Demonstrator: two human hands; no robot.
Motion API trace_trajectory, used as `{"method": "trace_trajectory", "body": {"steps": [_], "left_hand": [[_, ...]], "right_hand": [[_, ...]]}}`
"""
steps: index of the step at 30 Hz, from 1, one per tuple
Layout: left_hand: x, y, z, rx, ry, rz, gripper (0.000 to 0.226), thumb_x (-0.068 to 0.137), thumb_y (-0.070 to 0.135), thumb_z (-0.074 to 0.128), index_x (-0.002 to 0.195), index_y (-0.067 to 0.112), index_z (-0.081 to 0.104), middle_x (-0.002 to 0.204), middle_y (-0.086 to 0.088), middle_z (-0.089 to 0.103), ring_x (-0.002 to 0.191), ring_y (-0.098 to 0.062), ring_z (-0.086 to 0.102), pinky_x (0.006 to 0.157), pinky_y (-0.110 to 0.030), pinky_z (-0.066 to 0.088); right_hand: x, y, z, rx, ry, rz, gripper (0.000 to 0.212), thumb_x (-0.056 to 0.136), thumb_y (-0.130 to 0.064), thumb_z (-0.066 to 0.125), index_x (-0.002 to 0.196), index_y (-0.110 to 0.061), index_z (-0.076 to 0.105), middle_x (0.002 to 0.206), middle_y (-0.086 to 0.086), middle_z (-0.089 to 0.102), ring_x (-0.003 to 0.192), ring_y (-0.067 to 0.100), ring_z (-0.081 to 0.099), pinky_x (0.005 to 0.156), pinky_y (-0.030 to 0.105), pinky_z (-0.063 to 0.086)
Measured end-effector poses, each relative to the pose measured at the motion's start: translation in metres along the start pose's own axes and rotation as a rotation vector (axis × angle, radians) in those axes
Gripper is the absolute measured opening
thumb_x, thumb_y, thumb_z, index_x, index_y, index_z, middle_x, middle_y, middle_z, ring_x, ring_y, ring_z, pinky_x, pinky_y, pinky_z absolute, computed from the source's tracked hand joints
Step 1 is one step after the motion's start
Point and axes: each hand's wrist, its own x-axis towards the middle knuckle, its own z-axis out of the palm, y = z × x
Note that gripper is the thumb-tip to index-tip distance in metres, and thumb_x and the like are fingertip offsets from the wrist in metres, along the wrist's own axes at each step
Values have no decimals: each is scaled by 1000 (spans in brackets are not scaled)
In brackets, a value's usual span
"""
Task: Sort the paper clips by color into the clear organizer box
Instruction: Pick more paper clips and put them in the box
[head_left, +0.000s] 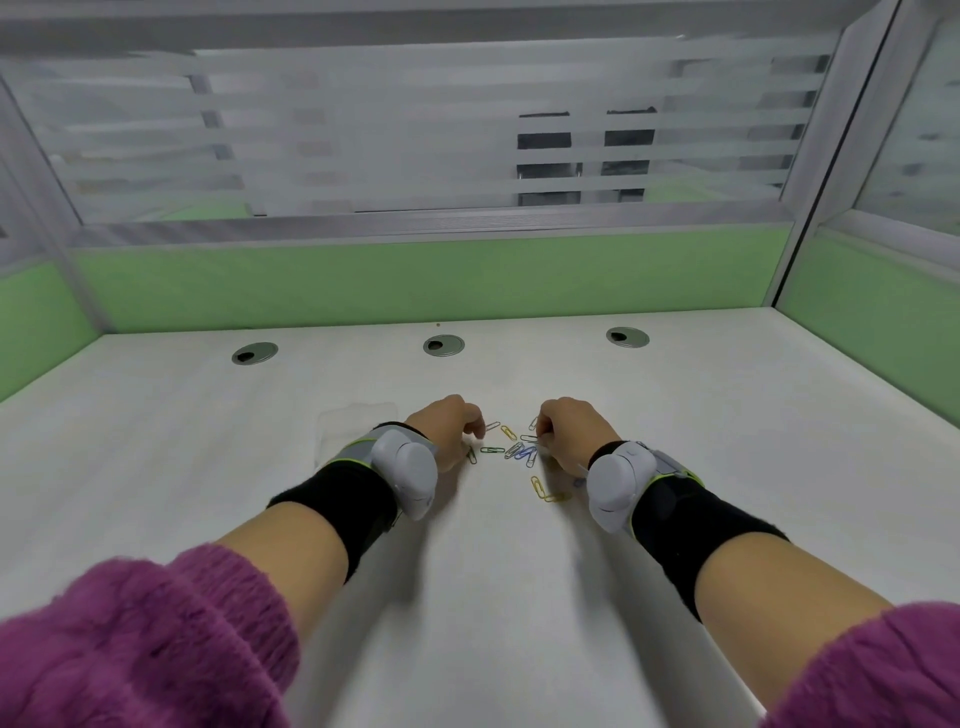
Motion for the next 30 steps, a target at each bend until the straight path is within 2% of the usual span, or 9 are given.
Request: {"method": "trace_trajectory", "body": {"steps": [4,11,16,20,23,26,30], "left_hand": [[-4,-2,-3,8,-80,38,33,88,4,58,119,16,60,127,-6,53,114,-25,58,98,-33,45],[-1,7,0,-58,-51,35,33,87,6,62,120,11,60,124,-9,58,111,-27,59,96,-32,45],[2,13,5,-80,-6,36,28,88,7,61,116,9,62,120,-11,62,109,-28,59,94,-32,45],[4,17,6,-79,16,42,24,88,6,59,112,7,64,117,-12,65,108,-29,59,92,-30,46],[5,19,7,-86,22,29,22,87,3,57,107,4,66,115,-12,67,106,-29,61,92,-31,47],[6,21,7,-61,2,16,22,88,1,54,105,3,66,115,-11,68,94,-24,59,91,-29,47],[7,23,7,-9,-25,-10,22,91,3,52,109,4,64,118,-11,66,94,-25,56,90,-30,46]], "right_hand": [[0,-1,0,0,4,-10,26,90,-1,46,110,-2,63,122,14,60,114,29,56,91,34,47],[0,0,1,0,-7,-9,24,90,-1,47,109,-2,63,122,13,61,113,29,56,91,34,47],[-1,2,-2,-5,-5,-8,25,90,-1,47,109,-2,63,123,14,61,114,30,55,93,36,47],[-1,2,-1,-1,-7,-2,22,90,0,44,101,-6,63,122,14,60,114,30,55,92,35,46],[-2,4,-1,-3,-8,-3,25,91,0,45,108,-3,63,123,15,60,114,30,56,92,35,47],[-2,6,-2,-6,-12,7,26,91,0,45,109,-2,63,122,15,61,113,31,57,92,36,48],[-3,7,-2,-2,-19,15,26,91,1,45,110,-2,62,122,15,61,112,31,57,93,38,49]]}}
